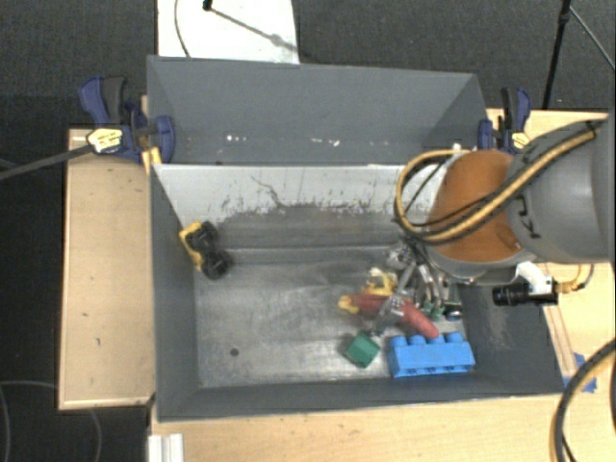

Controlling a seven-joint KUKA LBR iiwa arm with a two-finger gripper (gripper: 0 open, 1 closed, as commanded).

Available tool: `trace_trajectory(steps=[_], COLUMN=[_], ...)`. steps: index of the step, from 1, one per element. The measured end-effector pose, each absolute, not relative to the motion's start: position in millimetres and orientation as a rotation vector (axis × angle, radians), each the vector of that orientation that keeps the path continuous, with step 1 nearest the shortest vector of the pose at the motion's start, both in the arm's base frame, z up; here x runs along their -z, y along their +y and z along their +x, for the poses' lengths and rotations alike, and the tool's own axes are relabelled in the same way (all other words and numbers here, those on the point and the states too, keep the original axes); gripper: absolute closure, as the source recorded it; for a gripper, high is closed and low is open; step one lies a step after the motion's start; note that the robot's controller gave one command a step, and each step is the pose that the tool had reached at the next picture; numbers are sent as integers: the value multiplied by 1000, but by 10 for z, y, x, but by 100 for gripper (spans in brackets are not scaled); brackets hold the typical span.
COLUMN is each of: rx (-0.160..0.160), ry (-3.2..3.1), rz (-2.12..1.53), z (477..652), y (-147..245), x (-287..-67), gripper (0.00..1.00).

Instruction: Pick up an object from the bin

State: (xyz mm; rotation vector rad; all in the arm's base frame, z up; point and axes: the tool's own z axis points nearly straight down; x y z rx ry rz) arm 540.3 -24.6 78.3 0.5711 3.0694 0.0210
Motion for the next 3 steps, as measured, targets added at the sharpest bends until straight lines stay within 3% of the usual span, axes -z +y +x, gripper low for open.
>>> trace_trajectory(steps=[2, 3], rx=[-19, -14], ry=[3072, 3067], rz=[571, 569], z=[5397, 5426], y=[-244, -244], x=[-830, -1053], gripper=[100, 100])
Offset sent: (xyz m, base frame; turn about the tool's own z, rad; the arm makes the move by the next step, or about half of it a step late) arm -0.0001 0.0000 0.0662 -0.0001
